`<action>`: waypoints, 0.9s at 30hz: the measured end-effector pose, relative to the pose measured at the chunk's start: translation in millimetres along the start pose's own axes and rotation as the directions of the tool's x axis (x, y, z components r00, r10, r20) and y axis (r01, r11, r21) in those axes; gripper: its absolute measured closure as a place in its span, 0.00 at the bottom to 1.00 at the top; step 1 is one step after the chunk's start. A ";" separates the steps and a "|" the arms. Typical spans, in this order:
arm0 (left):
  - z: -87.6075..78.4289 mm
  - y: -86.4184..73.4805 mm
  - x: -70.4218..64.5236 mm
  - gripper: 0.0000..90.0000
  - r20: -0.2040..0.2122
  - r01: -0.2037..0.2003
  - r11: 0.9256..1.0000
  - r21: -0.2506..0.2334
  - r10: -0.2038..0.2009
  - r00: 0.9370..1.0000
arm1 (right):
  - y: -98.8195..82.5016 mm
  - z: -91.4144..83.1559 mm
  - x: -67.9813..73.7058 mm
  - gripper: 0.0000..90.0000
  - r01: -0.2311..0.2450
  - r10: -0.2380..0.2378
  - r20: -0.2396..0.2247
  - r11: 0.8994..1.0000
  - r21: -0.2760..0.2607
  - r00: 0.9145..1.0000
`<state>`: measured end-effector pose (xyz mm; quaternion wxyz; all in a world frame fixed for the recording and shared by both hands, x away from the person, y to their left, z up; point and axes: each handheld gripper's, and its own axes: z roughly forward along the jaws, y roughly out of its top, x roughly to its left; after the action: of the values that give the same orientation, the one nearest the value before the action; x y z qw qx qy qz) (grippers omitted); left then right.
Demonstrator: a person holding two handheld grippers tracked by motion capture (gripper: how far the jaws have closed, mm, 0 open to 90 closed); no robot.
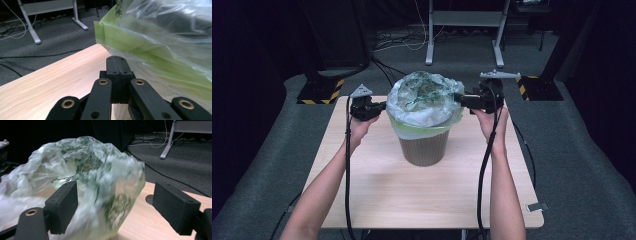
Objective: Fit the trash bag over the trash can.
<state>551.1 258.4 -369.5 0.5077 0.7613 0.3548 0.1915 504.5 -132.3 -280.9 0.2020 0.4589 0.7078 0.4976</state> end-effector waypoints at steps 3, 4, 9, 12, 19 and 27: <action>6.2 1.4 3.1 1.00 -0.008 0.003 1.000 0.023 -0.002 1.000 | 10.8 14.9 -2.8 0.24 -0.004 0.003 0.037 1.000 0.017 0.999; 8.0 1.7 4.3 1.00 -0.010 0.006 1.000 0.025 -0.006 1.000 | 13.1 19.2 -4.6 0.24 -0.012 0.011 0.040 1.000 0.020 0.999; 15.3 2.1 6.2 1.00 -0.016 0.006 0.999 0.048 -0.005 1.000 | 12.3 45.4 -7.0 0.34 -0.021 0.012 0.068 0.991 0.134 0.998; 17.6 1.0 6.9 1.00 -0.010 0.012 0.998 0.053 -0.012 1.000 | 9.5 54.4 -4.7 0.40 -0.007 -0.004 0.066 0.985 0.170 0.998; 17.0 0.2 7.9 1.00 -0.006 0.019 0.999 0.046 -0.019 1.000 | 5.5 66.3 -0.5 0.48 0.028 -0.039 0.045 0.974 0.227 0.998; 4.6 -1.7 5.4 0.95 -0.002 0.028 1.000 0.006 -0.028 1.000 | 2.3 63.8 -0.9 0.35 0.015 -0.019 0.016 0.980 0.197 1.000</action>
<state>557.1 259.8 -373.4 0.5077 0.7576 0.3665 0.1842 553.4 -99.8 -306.0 0.1661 0.4750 0.7557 0.4192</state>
